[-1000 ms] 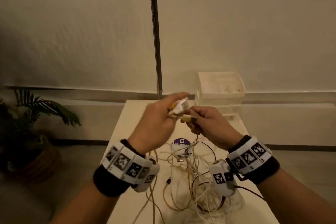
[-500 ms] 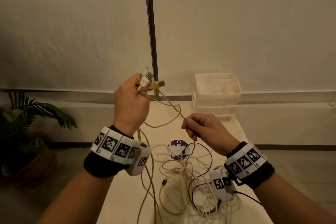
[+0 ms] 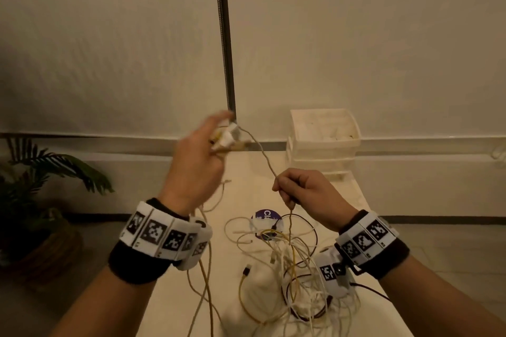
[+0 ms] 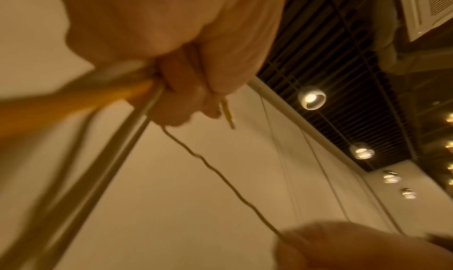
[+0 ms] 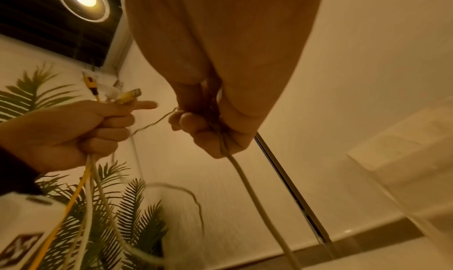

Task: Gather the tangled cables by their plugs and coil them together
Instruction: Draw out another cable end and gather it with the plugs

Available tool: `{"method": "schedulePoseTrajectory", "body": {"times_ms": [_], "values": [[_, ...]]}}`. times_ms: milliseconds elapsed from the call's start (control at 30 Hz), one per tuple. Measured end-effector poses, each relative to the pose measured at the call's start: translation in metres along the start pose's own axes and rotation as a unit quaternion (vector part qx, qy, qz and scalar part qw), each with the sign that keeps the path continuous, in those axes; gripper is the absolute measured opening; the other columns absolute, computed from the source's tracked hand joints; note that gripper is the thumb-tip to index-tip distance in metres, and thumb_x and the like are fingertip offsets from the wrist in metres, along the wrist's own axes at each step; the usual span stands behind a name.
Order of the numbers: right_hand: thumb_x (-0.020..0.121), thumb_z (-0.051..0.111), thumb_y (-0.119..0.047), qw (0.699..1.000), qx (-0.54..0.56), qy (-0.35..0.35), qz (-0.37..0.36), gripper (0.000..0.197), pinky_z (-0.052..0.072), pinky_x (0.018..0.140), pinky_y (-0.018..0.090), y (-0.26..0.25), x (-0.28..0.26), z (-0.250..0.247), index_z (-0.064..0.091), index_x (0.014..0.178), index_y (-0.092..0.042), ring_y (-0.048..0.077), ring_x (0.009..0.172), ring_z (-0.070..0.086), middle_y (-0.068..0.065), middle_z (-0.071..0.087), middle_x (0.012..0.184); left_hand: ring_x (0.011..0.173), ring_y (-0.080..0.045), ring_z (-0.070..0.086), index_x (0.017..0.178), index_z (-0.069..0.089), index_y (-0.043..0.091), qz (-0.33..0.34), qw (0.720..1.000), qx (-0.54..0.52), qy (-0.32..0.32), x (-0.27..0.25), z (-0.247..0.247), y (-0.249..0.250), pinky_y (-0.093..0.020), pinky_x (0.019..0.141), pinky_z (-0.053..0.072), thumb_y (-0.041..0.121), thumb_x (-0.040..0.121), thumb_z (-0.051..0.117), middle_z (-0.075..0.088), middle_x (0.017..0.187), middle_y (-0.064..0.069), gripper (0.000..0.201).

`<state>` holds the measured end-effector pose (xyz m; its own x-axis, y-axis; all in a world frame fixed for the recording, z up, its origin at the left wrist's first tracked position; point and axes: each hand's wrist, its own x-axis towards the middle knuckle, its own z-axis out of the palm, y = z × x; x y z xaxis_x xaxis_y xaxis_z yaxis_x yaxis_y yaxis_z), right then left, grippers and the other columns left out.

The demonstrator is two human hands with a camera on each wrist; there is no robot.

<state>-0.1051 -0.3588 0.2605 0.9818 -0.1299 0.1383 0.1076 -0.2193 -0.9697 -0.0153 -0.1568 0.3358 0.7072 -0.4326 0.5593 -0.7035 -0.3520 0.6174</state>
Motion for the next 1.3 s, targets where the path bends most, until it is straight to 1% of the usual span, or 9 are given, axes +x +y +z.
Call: {"method": "schedulePoseTrajectory", "body": {"times_ms": [133,267,467,767,867,967,1100,1200,1300], "values": [[0.098,0.052,-0.01,0.999,-0.017,-0.021,-0.033,0.024,0.043,0.056,0.027,-0.023,0.006,0.005,0.068,0.08,-0.013,0.02,0.055,0.049,0.0,0.057,0.059,0.082,-0.008,0.059,0.122,0.062,0.03,0.033,0.988,0.016,-0.152,-0.017,0.037,0.009,-0.018,0.07,0.045,0.002,0.089,0.056,0.066,0.094,0.012,0.044],[0.097,0.053,-0.009,0.999,0.012,-0.019,-0.024,0.02,0.047,0.057,0.028,-0.029,0.005,0.005,0.071,0.09,-0.005,0.025,0.06,0.052,0.005,0.06,0.063,0.063,-0.008,0.052,0.085,0.063,0.017,0.028,0.994,0.051,-0.09,-0.013,0.043,0.005,-0.027,0.056,0.036,0.0,0.086,0.054,0.059,0.067,0.008,0.019],[0.096,0.052,-0.005,0.998,0.033,-0.048,-0.006,0.016,0.054,0.066,0.031,-0.015,0.0,0.007,0.068,0.095,-0.005,0.024,0.067,0.059,0.008,0.064,0.072,0.065,-0.015,0.055,0.083,0.062,0.01,0.002,0.999,0.028,0.014,0.001,0.033,0.014,-0.031,0.056,0.041,-0.002,0.09,0.052,0.063,0.072,0.0,0.018],[0.097,0.048,-0.002,0.998,-0.011,-0.054,0.041,0.016,0.054,0.072,0.042,0.023,-0.014,0.011,0.063,0.092,-0.001,0.022,0.066,0.059,0.006,0.061,0.07,0.082,-0.015,0.058,0.095,0.063,0.024,-0.089,0.981,-0.019,0.174,0.02,0.002,-0.007,-0.017,0.061,0.041,0.016,0.099,0.053,0.066,0.09,0.001,0.014],[0.098,0.045,-0.002,0.998,0.036,-0.017,0.053,0.018,0.054,0.068,0.042,0.018,-0.011,0.012,0.061,0.091,-0.003,0.027,0.064,0.058,0.009,0.057,0.07,0.087,-0.011,0.062,0.105,0.061,0.021,-0.083,0.989,-0.037,0.119,0.017,0.005,-0.01,-0.029,0.072,0.052,0.01,0.096,0.056,0.066,0.095,0.007,0.015],[0.098,0.045,-0.002,0.996,0.062,-0.006,0.057,0.018,0.055,0.071,0.051,0.015,-0.009,0.01,0.062,0.091,-0.004,0.029,0.066,0.056,0.012,0.055,0.071,0.077,-0.001,0.064,0.138,0.045,0.032,-0.053,0.998,-0.024,0.03,0.002,0.015,-0.003,-0.027,0.07,0.055,0.002,0.093,0.057,0.064,0.095,0.016,0.056],[0.097,0.048,-0.003,0.996,0.076,-0.006,0.056,0.019,0.053,0.079,0.06,0.009,-0.007,0.012,0.065,0.091,-0.005,0.021,0.067,0.06,0.01,0.057,0.072,0.067,-0.017,0.063,0.148,0.018,0.053,0.002,0.998,0.001,-0.067,-0.017,0.035,0.006,-0.04,0.067,0.056,-0.004,0.087,0.054,0.07,0.085,-0.005,0.091],[0.097,0.048,-0.004,0.995,0.092,0.021,0.045,0.019,0.055,0.077,0.055,0.001,-0.005,0.011,0.066,0.092,-0.007,0.025,0.068,0.058,0.01,0.057,0.071,0.051,-0.013,0.048,0.152,0.009,0.047,0.002,0.999,0.008,-0.037,-0.02,0.043,0.012,-0.034,0.056,0.048,-0.004,0.085,0.054,0.056,0.061,-0.005,0.096],[0.098,0.047,-0.006,0.988,0.136,0.063,0.032,0.017,0.052,0.067,0.043,-0.004,-0.004,0.005,0.064,0.096,-0.005,0.025,0.064,0.052,0.008,0.053,0.069,0.06,-0.012,0.055,0.155,0.005,0.036,-0.044,0.999,-0.018,0.009,-0.014,0.039,0.01,-0.033,0.062,0.05,0.004,0.091,0.058,0.06,0.07,0.0,0.089]]}}
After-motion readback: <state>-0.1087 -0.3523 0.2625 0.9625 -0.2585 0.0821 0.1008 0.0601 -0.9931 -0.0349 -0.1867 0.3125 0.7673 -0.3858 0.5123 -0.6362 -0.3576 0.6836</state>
